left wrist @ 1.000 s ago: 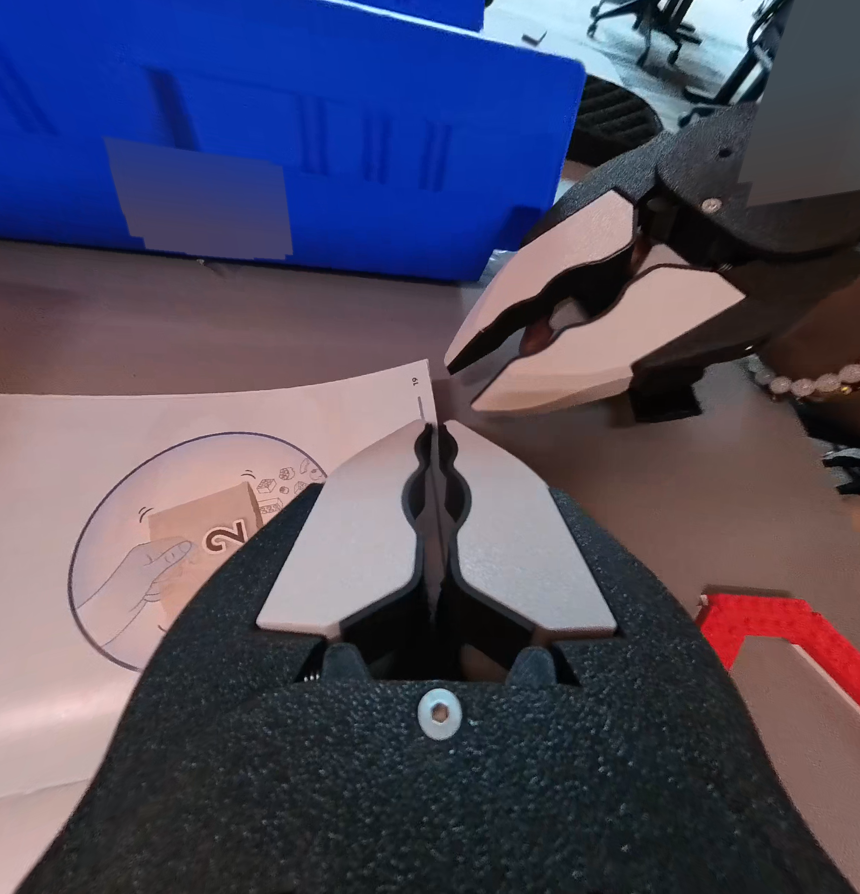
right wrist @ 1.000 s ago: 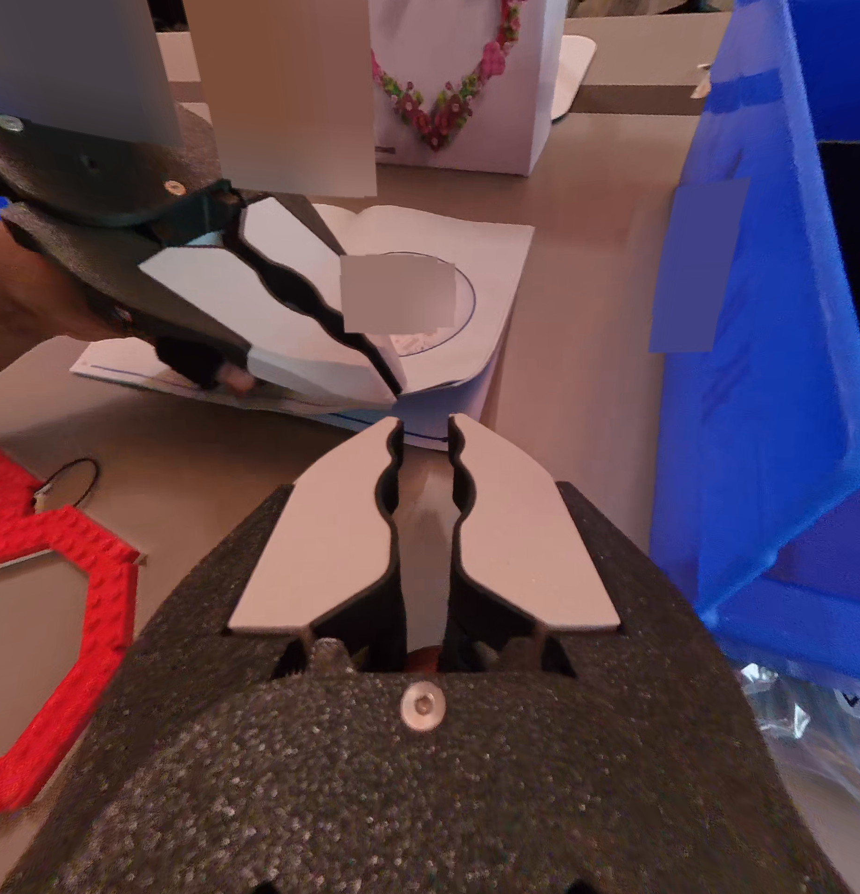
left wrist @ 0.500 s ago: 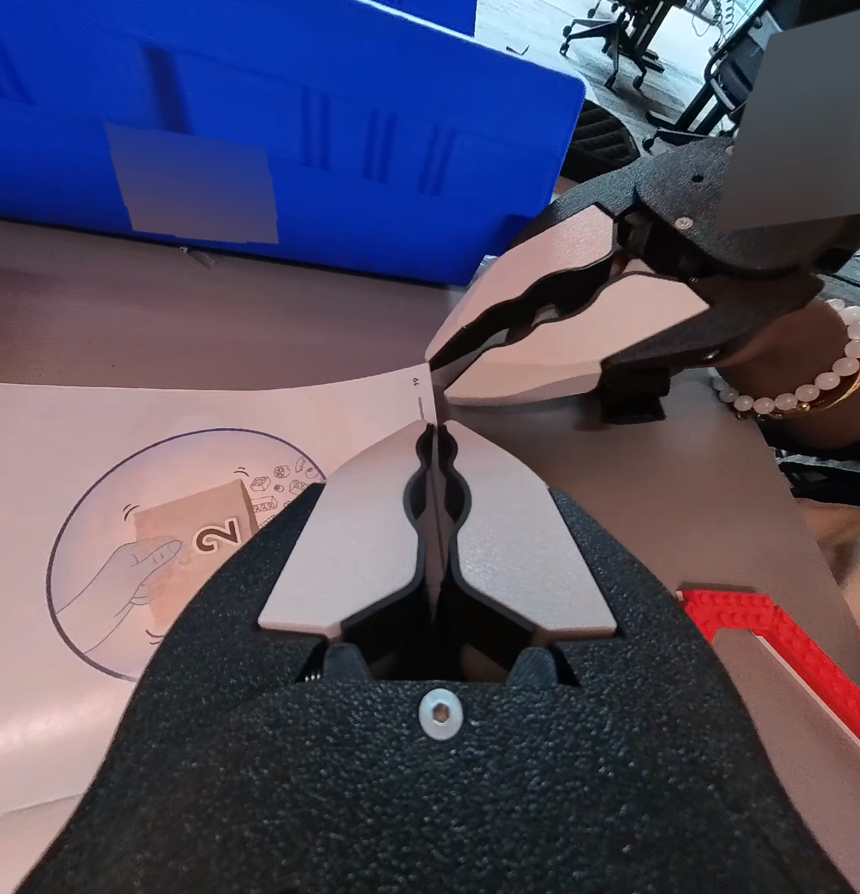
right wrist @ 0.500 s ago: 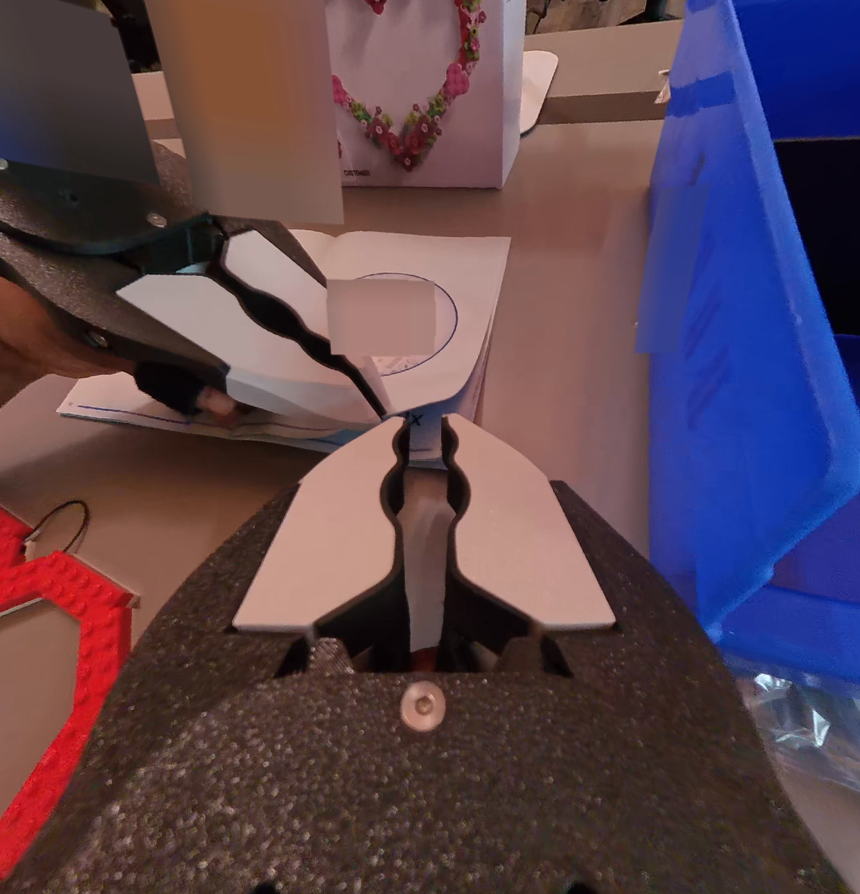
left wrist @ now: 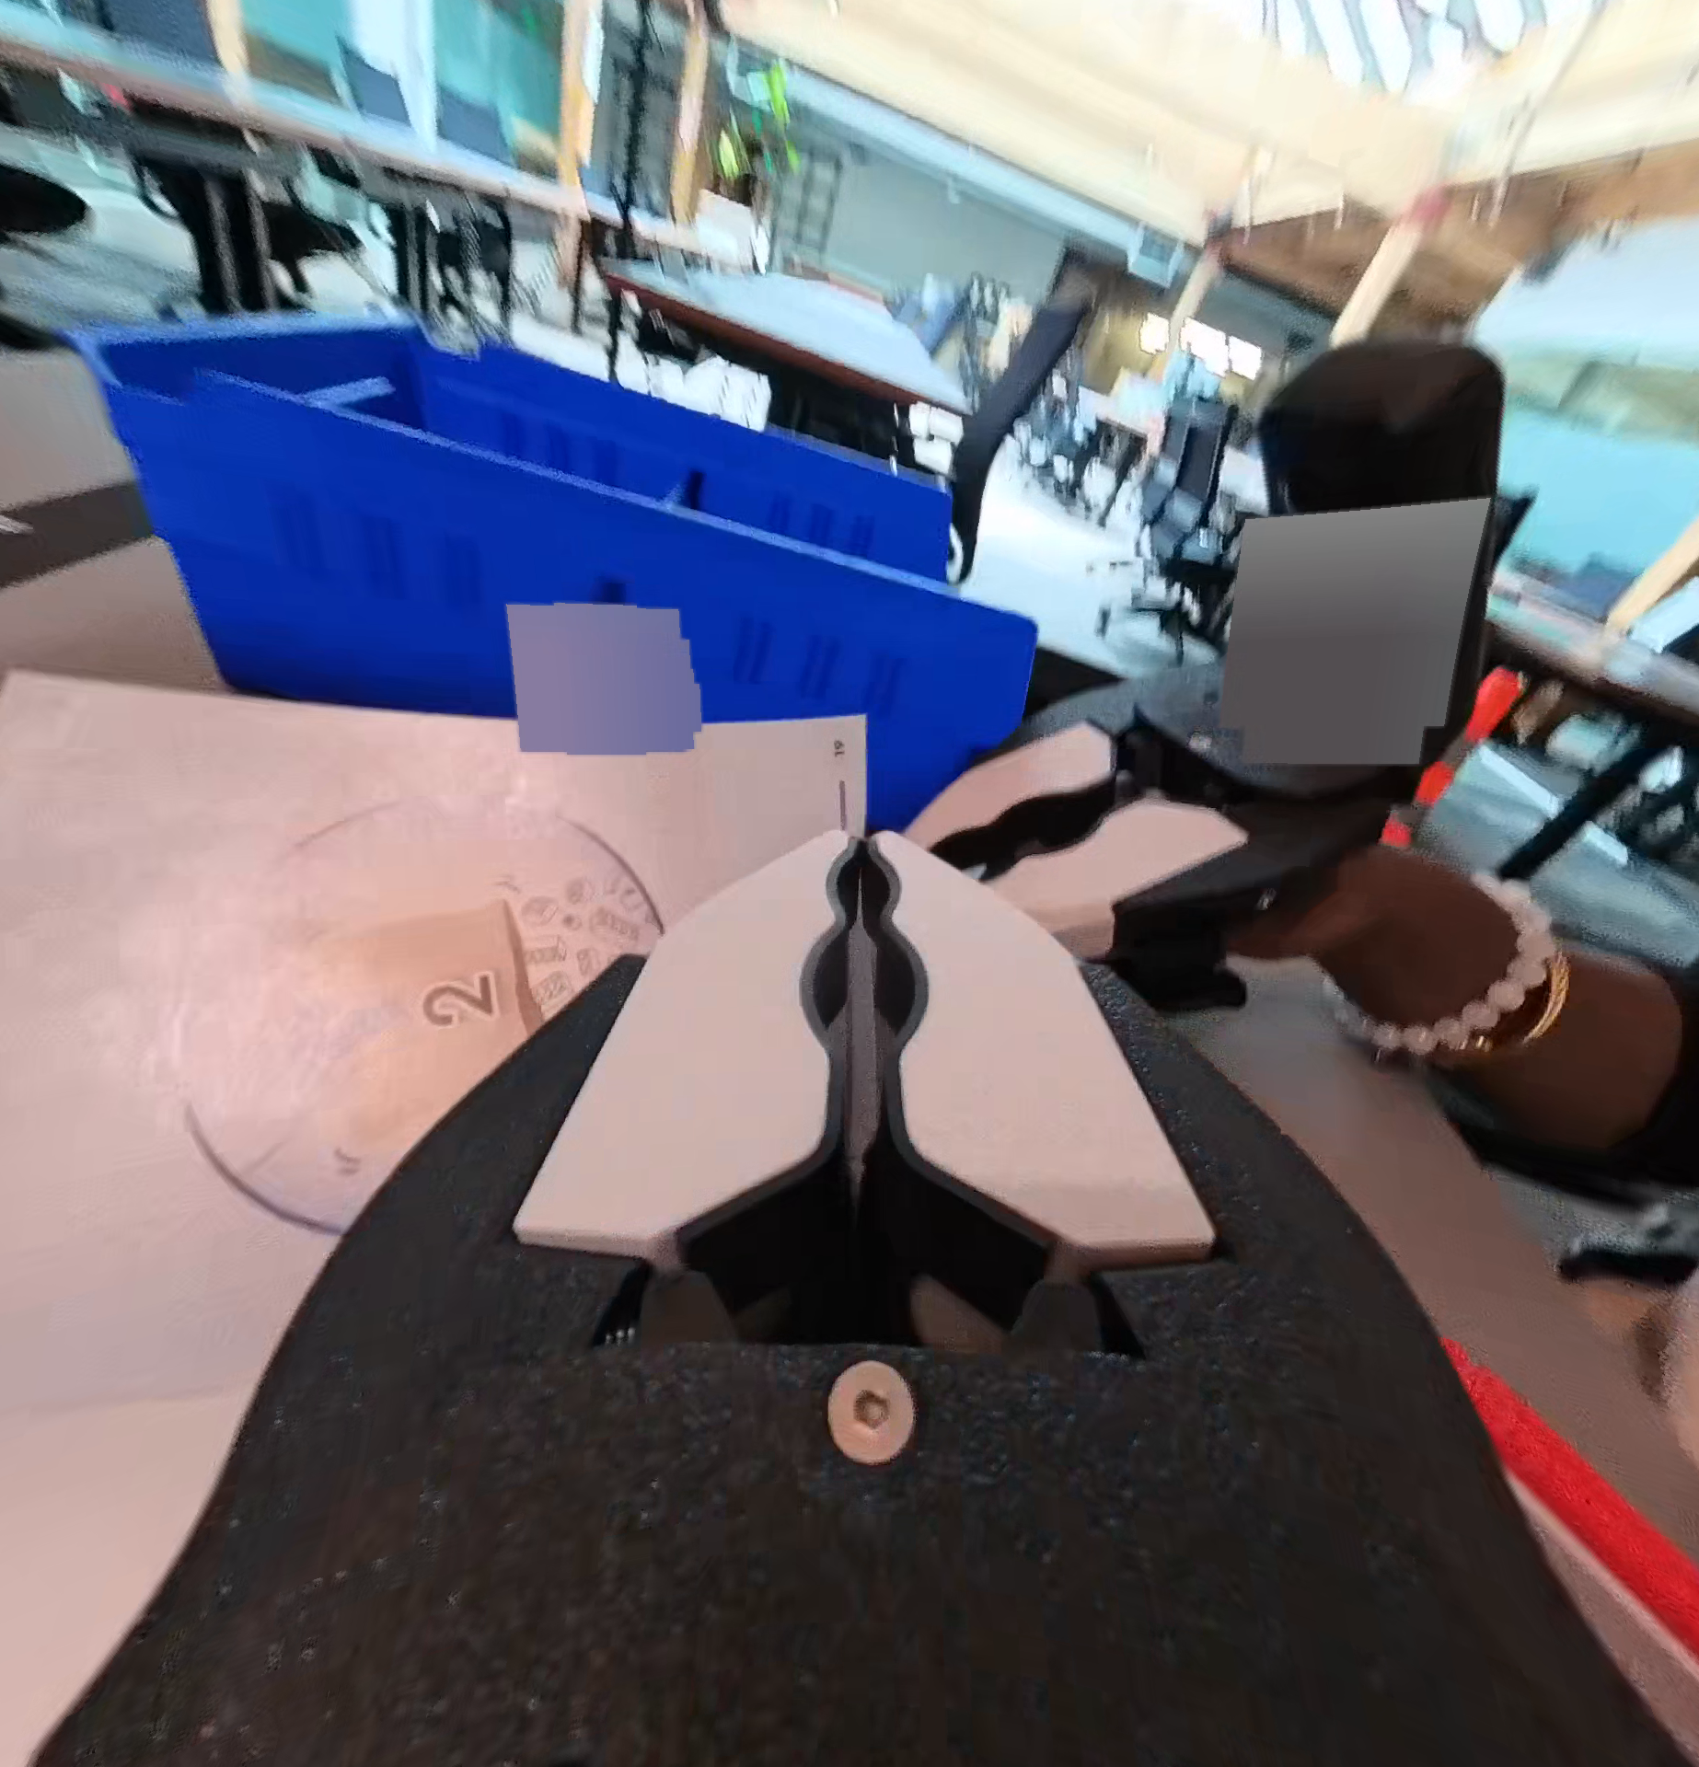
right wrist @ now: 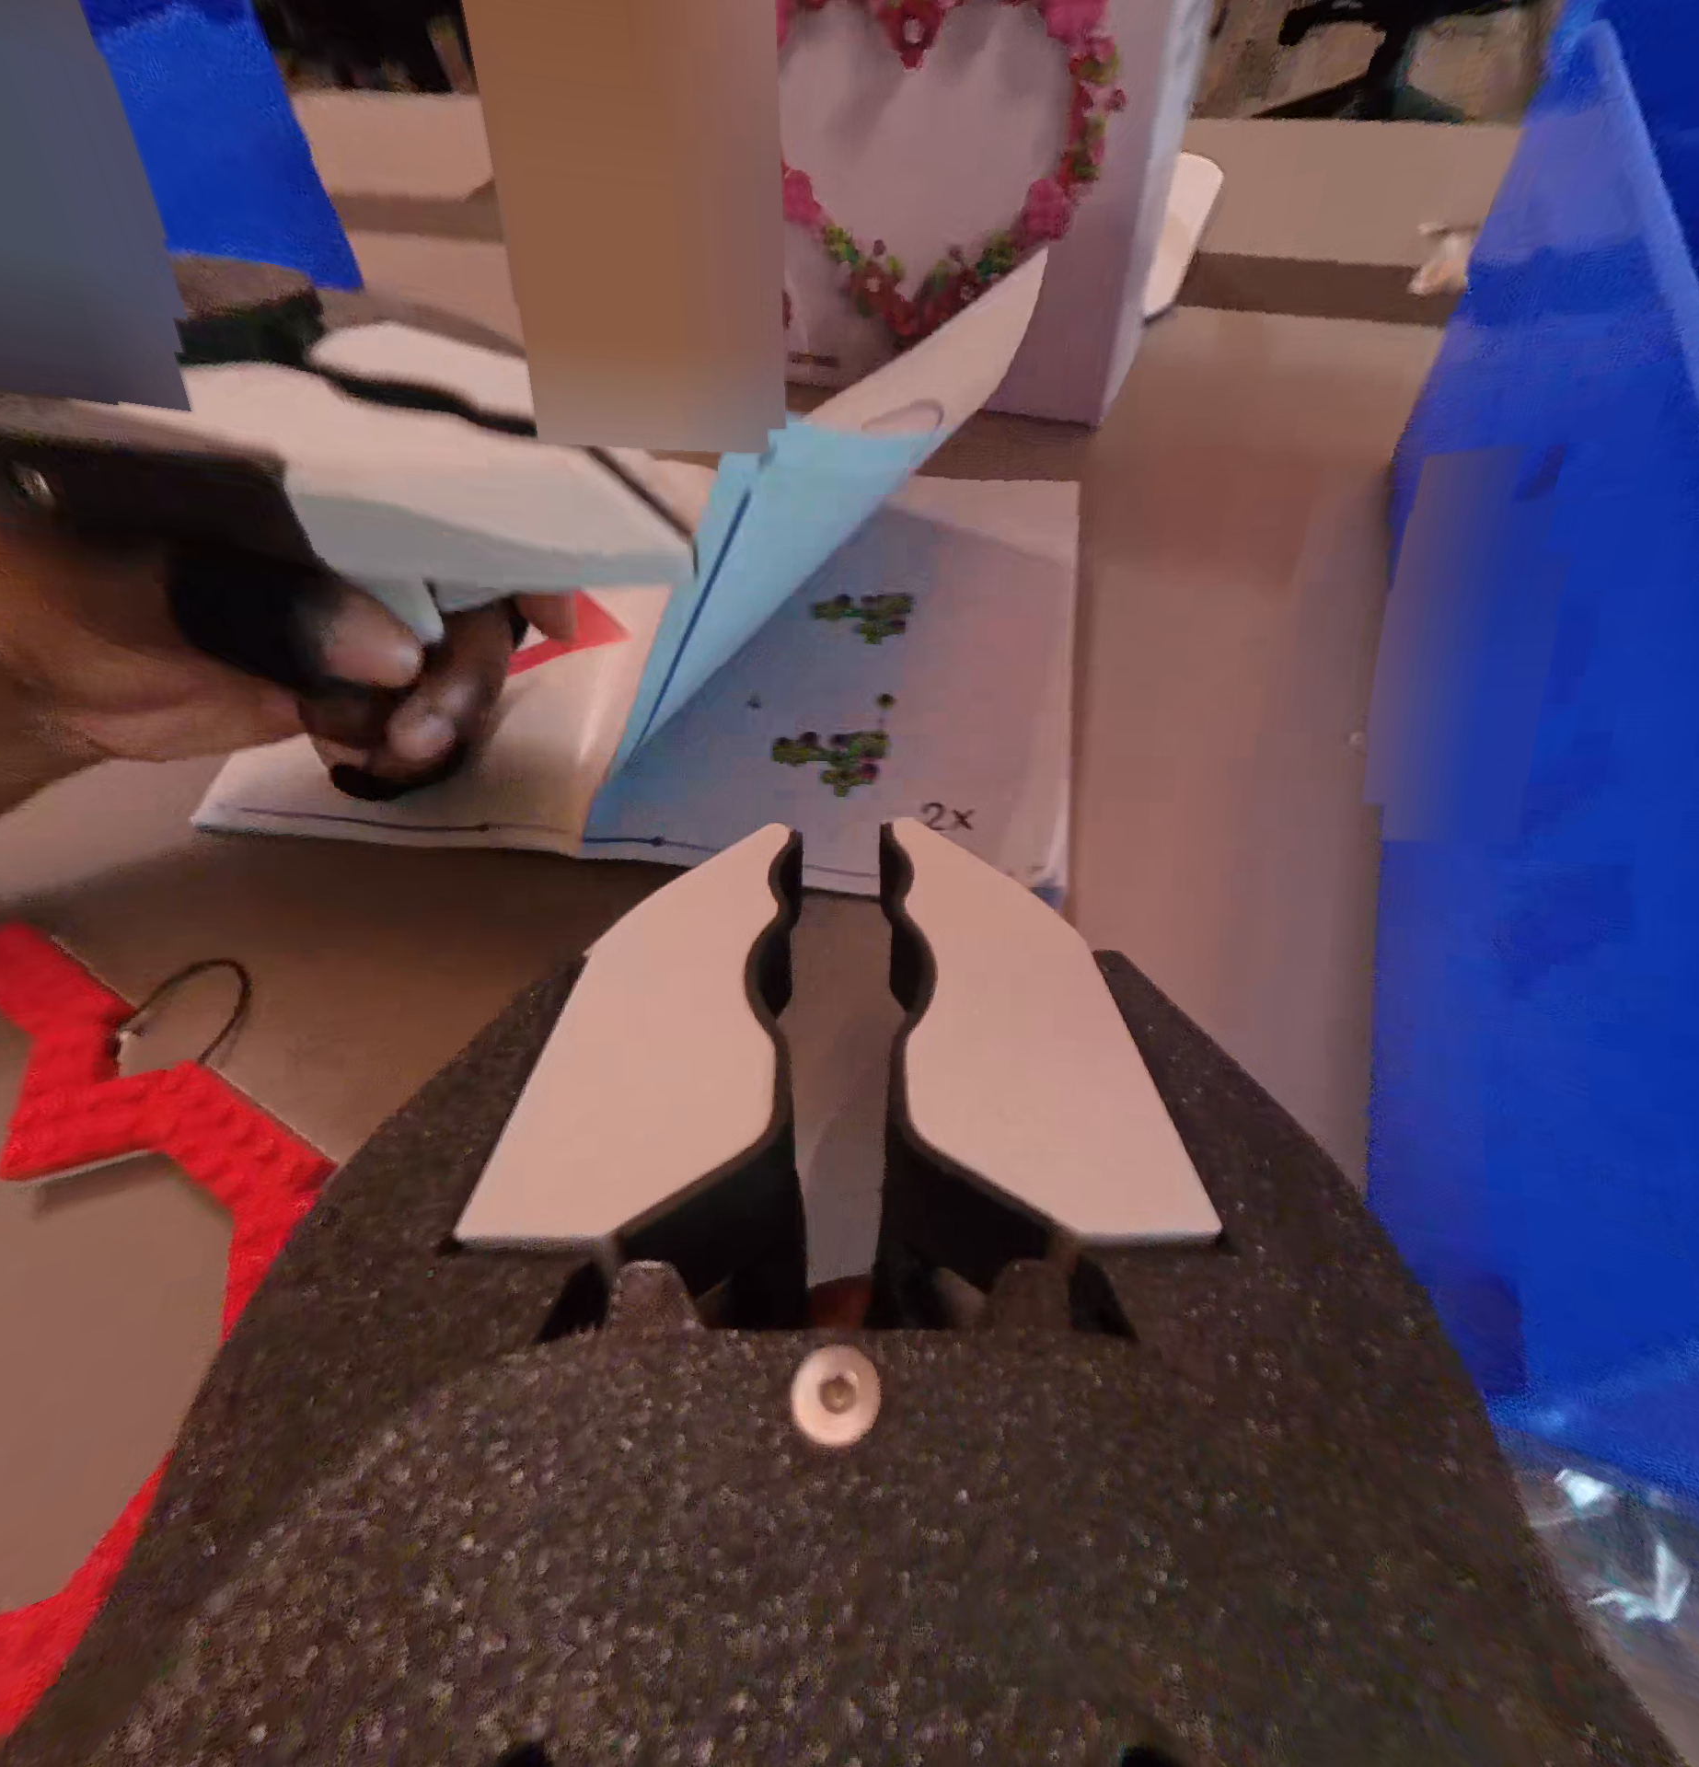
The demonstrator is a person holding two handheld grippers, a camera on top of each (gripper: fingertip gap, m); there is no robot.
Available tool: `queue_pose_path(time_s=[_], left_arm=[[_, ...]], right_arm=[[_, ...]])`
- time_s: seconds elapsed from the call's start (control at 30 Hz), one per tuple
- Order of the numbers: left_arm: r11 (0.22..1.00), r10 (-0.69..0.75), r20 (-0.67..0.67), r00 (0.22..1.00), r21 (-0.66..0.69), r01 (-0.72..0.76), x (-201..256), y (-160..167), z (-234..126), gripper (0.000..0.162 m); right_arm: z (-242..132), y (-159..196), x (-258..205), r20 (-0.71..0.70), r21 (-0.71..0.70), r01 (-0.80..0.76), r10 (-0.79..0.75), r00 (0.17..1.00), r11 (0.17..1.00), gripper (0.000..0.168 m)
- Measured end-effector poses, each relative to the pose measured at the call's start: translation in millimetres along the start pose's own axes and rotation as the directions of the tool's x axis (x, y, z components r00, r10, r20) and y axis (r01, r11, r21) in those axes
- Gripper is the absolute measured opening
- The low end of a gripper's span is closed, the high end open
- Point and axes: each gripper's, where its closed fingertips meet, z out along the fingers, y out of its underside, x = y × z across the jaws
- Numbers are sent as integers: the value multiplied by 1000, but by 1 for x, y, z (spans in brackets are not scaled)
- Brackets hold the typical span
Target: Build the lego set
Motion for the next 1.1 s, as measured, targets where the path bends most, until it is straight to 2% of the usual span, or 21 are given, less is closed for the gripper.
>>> queue_pose_path(time_s=[0.13,0.3,0.33,0.4,0.43,0.6,0.73,0.87,1.1], left_arm=[[983,-85,8,996,163,83,3,-17,-29,0],[952,-164,-1,986,261,158,7,-23,-55,0],[951,-165,3,986,266,159,7,-23,-59,0],[953,-162,15,987,262,152,7,-21,-63,0],[953,-165,12,986,261,156,8,-21,-65,0],[946,-190,-43,981,261,194,11,-22,-67,0],[944,-213,-97,972,236,231,15,-18,-66,0],[934,-239,-135,962,240,266,16,-18,-66,0],[934,-238,-147,960,238,268,17,-17,-67,0]], right_arm=[[6,-16,-23,19,8,158,-158,987,987,17],[14,-46,-47,102,110,205,-216,971,973,20],[16,-51,-51,127,129,214,-230,965,968,24],[18,-58,-67,231,169,254,-289,929,952,43],[20,-59,-74,273,177,282,-322,907,943,45],[32,-61,-83,322,192,452,-491,810,871,29],[29,-58,-90,411,195,432,-474,779,880,20],[26,-59,-91,458,204,366,-419,784,908,12],[25,-60,-91,516,205,263,-332,789,943,9]])
